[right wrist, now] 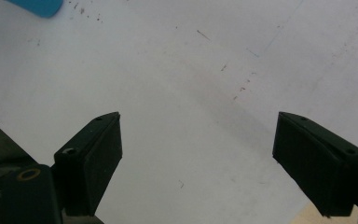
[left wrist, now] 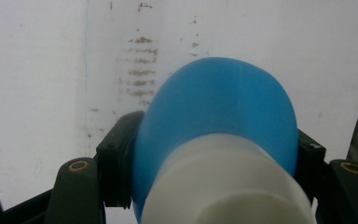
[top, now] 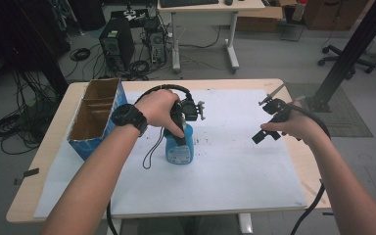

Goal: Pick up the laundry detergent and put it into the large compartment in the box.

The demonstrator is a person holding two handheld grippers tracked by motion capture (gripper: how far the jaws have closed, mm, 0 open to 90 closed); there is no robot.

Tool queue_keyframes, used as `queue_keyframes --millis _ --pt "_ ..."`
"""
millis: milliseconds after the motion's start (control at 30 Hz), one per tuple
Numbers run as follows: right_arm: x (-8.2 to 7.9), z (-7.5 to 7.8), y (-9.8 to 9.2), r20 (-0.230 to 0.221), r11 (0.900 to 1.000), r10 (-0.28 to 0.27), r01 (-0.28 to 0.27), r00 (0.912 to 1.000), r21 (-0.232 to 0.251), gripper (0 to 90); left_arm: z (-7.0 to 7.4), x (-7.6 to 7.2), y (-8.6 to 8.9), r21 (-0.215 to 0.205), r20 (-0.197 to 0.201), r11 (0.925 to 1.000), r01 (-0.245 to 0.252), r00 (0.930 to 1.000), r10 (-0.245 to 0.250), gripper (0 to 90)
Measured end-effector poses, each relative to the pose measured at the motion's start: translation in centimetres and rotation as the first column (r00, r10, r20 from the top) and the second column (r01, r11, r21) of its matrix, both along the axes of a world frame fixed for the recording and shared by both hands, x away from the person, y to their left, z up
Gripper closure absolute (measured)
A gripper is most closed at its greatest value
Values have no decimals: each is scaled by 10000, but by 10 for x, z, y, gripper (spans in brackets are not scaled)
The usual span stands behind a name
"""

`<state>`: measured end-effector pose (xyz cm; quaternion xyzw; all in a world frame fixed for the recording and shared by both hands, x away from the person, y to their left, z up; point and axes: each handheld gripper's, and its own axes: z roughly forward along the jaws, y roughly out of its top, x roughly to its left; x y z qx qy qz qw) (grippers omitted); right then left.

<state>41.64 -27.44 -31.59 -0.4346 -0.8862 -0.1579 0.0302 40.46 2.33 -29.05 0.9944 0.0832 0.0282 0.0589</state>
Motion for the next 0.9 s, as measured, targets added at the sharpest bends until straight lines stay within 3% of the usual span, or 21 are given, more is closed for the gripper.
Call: queue_keyframes --millis 67,633,900 --pt "-1 0 -1 -16 10000 -40 40 10000 5 159 0 1 1 -53 20 9998 -196 9998 196 350" --pt "-3 0 -2 21 10000 -38 38 10000 37 159 0 -2 -3 66 130 10000 -68 9999 67 351" --pt "-3 4 -2 91 10000 -45 44 9999 17 159 8 -2 -1 97 162 9989 -450 9989 448 354"
